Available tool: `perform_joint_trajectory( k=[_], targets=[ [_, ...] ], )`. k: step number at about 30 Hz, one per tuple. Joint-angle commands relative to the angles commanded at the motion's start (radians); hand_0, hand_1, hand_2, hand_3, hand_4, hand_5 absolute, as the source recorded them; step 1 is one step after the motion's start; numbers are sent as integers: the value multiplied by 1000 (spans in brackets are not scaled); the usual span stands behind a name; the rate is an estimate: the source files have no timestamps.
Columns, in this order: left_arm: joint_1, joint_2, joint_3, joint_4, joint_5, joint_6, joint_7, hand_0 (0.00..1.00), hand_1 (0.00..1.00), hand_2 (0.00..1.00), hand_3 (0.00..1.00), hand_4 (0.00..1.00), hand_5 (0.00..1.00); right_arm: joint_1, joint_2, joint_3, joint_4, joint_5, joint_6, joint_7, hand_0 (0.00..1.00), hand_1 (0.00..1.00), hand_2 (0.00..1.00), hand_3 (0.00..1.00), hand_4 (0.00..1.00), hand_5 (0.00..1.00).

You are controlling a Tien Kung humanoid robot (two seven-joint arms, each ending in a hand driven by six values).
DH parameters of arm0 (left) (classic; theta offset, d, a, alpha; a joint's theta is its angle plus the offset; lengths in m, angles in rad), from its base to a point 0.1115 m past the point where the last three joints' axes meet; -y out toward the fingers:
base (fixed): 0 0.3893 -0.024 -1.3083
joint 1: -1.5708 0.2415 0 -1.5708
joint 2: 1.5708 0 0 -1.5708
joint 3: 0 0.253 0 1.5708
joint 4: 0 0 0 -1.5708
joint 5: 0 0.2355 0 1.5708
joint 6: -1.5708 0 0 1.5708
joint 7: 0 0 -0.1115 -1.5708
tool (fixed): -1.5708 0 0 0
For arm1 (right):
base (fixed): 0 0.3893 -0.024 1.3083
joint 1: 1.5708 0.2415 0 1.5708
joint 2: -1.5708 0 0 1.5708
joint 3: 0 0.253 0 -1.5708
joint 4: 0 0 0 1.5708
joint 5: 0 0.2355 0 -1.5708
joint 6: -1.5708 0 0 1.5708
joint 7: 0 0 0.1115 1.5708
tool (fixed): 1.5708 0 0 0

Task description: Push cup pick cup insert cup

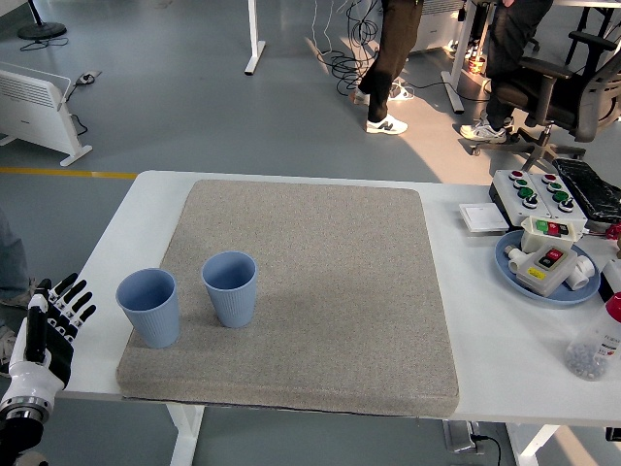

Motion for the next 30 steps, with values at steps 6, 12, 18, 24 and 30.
perform_joint_trajectory(
  k=[6, 12, 18, 24, 30],
  targets=[
    [36, 11, -4, -22, 43, 102, -86, 536, 635, 619, 603, 569, 998, -3, -1, 4, 0, -7, 1, -1, 523, 544, 623, 568, 120, 454],
    [76, 27, -4, -35, 50, 186, -163, 349, 472, 471, 454, 559, 998, -5, 0, 9, 0, -13, 2, -2, 523, 544, 623, 567, 119, 453],
    [123, 58, 57, -61, 110, 216, -210, 274, 409, 419, 392, 566, 998, -5, 0, 13, -1, -21, 4, -3, 523, 544, 623, 568, 119, 455],
    [143, 75, 157, -69, 237, 184, -219, 281, 413, 421, 390, 569, 998, -6, 0, 12, -1, -21, 5, -2, 523, 544, 623, 567, 119, 457],
    [130, 88, 255, -72, 349, 174, -216, 393, 462, 459, 422, 563, 998, 0, 0, 4, -1, -7, 3, 0, 523, 544, 623, 567, 118, 455]
  ],
)
